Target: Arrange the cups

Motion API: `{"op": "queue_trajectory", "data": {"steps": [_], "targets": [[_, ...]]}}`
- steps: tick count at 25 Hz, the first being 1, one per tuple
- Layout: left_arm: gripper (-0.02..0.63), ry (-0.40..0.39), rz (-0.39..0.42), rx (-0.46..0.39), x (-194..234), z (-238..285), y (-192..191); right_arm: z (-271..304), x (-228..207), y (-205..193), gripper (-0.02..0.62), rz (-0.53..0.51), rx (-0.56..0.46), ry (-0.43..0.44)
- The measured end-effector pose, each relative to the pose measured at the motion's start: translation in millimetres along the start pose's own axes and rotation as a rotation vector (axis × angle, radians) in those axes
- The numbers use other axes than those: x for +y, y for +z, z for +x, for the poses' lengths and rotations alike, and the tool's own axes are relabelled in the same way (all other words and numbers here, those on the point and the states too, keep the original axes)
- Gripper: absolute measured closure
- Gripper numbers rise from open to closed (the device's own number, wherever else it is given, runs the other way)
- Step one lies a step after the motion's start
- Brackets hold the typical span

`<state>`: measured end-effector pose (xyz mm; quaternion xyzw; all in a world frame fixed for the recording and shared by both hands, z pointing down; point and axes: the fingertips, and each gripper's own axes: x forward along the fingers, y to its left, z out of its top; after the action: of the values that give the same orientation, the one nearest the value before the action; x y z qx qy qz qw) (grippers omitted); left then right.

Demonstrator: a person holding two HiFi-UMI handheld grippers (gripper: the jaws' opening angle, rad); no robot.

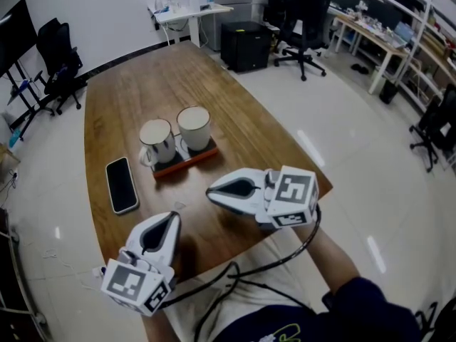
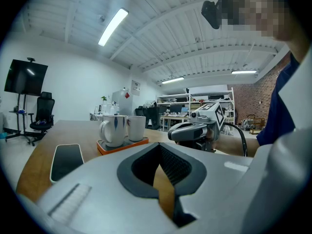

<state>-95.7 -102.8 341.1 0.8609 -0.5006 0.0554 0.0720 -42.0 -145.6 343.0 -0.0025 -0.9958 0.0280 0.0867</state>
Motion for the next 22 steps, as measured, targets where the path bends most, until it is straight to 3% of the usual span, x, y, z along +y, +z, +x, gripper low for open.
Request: {"op": "queue_trajectory", "data": {"steps": [8, 22], "targets": [[0.603, -0.001, 0.005, 0.003, 0, 0, 0, 4, 21, -3, 0.595, 0.000, 0.035, 0.084], [0.603, -0.001, 0.006, 0.002, -1, 0, 0, 1, 24, -1, 0.595, -0.013, 0.007, 0.091]]}}
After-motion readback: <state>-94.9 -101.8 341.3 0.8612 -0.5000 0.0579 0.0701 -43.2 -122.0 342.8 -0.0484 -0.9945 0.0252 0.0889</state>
